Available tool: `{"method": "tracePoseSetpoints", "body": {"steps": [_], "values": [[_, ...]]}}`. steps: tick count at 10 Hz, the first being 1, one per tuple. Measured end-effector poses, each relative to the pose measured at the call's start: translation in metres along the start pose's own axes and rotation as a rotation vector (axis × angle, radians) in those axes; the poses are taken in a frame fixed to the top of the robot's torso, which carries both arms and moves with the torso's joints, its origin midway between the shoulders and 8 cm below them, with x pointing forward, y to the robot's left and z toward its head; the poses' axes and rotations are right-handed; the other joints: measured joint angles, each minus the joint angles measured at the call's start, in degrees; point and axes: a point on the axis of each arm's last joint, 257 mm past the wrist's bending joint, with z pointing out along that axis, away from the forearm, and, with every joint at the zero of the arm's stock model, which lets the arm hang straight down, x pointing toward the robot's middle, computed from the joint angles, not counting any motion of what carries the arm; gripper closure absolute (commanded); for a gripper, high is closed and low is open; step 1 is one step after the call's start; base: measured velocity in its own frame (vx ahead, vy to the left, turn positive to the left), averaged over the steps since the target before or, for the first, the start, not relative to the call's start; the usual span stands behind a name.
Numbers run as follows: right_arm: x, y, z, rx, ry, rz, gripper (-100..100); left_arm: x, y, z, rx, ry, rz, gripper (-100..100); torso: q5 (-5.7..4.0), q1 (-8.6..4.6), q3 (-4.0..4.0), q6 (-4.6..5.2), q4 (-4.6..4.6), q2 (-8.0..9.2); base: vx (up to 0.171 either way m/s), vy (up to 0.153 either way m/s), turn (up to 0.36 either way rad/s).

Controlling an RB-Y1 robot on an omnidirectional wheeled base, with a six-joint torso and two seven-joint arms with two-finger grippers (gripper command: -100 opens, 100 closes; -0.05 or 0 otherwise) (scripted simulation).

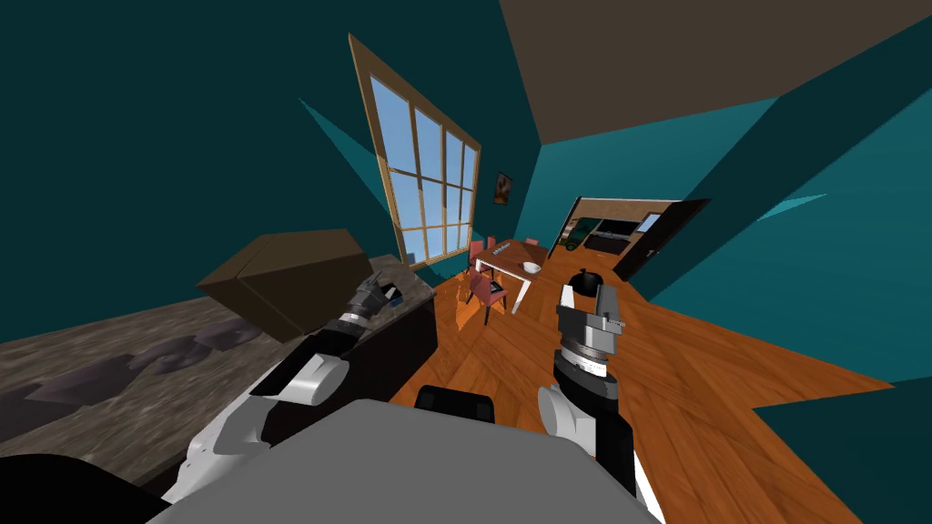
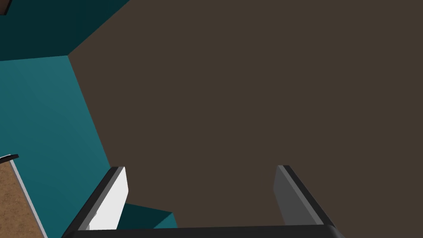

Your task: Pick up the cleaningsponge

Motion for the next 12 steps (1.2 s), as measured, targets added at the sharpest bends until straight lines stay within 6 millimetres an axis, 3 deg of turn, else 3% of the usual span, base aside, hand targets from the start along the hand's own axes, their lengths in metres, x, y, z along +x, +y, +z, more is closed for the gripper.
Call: {"method": "tracePoseSetpoints", "body": {"steps": [1, 12], "values": [[0.000, 0.000, 0.000, 0.000, 0.000, 0.000, 0, -0.012, 0.008, -0.002, -0.044, -0.006, -0.020, -100, 0.00, 0.00, -0.01, 0.00, 0.00, -0.02, 0.008, -0.002, -0.019], [0.000, 0.000, 0.000, 0.000, 0.000, 0.000, 0, -0.065, 0.066, -0.017, -0.369, -0.069, -0.170, -100, -0.01, -0.06, -0.09, 0.00, -0.04, -0.15, 0.028, -0.008, -0.009]]}}
